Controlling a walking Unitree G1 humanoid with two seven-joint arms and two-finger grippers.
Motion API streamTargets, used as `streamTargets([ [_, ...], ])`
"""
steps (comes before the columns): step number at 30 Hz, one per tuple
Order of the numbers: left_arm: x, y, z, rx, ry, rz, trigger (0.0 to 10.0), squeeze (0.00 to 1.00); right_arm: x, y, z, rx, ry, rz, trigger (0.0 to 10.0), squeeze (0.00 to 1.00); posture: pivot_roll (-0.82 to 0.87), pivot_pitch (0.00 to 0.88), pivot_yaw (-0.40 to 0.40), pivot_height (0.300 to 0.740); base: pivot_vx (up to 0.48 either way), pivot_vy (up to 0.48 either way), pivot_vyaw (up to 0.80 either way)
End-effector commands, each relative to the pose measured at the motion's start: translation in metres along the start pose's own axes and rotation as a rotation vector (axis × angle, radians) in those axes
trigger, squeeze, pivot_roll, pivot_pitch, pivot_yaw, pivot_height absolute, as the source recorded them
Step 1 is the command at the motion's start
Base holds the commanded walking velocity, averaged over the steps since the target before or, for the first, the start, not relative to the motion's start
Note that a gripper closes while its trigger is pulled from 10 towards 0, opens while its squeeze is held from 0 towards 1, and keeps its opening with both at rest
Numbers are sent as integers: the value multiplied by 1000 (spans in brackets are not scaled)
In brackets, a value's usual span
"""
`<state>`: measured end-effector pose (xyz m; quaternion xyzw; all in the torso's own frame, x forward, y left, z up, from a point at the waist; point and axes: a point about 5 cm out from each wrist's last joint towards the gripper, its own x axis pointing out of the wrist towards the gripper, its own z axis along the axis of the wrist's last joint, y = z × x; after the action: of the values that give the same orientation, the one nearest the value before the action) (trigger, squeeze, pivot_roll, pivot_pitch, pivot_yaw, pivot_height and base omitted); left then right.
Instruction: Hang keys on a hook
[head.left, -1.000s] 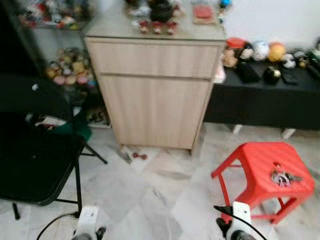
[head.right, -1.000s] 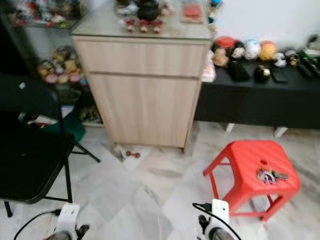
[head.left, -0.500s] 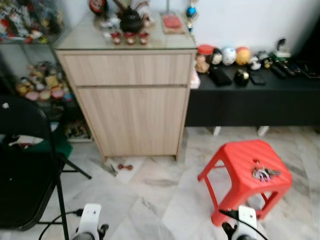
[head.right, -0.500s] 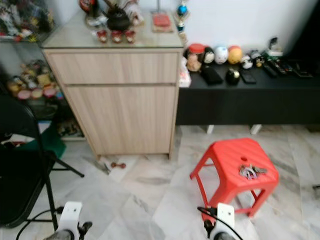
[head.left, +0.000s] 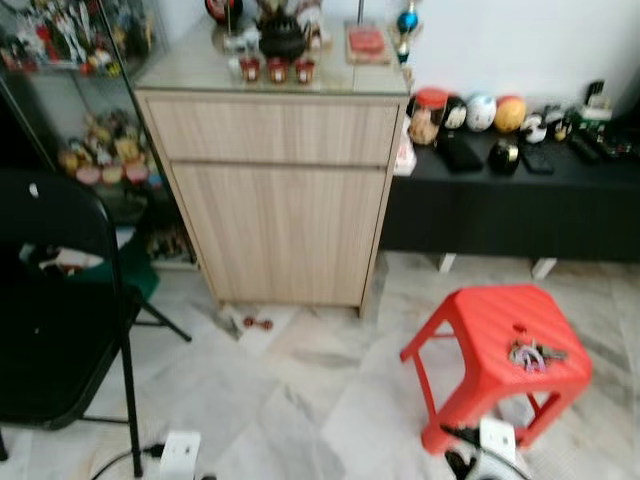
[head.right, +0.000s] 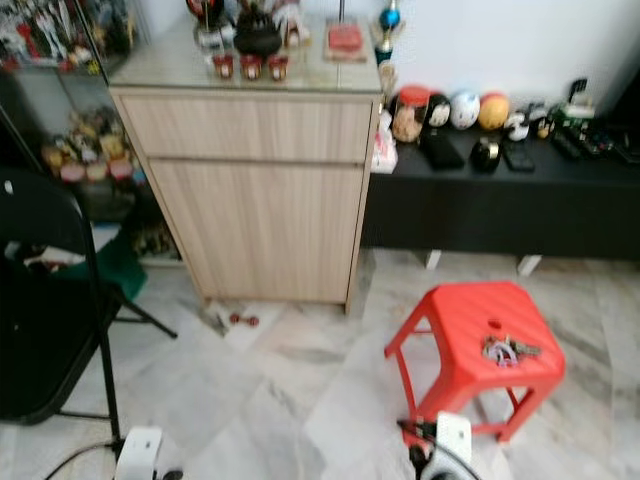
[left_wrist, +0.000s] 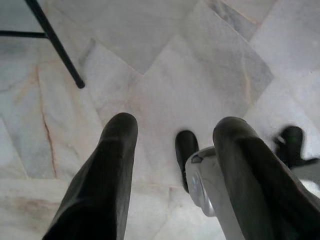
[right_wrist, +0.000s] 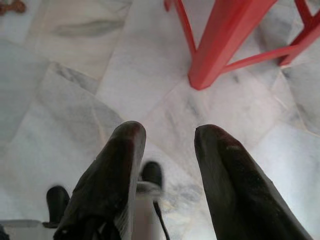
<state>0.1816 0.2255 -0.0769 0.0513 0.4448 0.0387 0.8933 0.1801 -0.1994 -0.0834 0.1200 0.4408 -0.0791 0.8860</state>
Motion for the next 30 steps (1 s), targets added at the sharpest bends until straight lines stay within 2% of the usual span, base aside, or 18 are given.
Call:
streamTargets([
  [1, 1, -7, 2, -5, -3, -15, 10000, 0, -1, -8, 1, 0, -13, -18, 10000, 0, 99, 73, -39, 740, 0, -255, 0],
  [9, 3, -6, 11, -11, -28, -12, 10000, 0, -1, -5, 4, 14, -24, -12, 10000, 0, 112, 63, -39, 740, 0, -249, 0],
  [18, 3, -7, 15, -20, -41, -22, 10000, 0, 2, -2, 13, 3, -37, -15, 10000, 0, 112, 59, -35, 740, 0, 0, 0],
  [21, 3, -9, 16, -46, -50, -29, 10000, 0, 2, -3, 14, -9, -33, -16, 10000, 0, 117, 56, -36, 740, 0, 0, 0],
  [30, 3, -14, 16, -48, -52, -47, 10000, 0, 1, -4, 14, 3, -45, -18, 10000, 0, 98, 43, -25, 740, 0, 0, 0],
])
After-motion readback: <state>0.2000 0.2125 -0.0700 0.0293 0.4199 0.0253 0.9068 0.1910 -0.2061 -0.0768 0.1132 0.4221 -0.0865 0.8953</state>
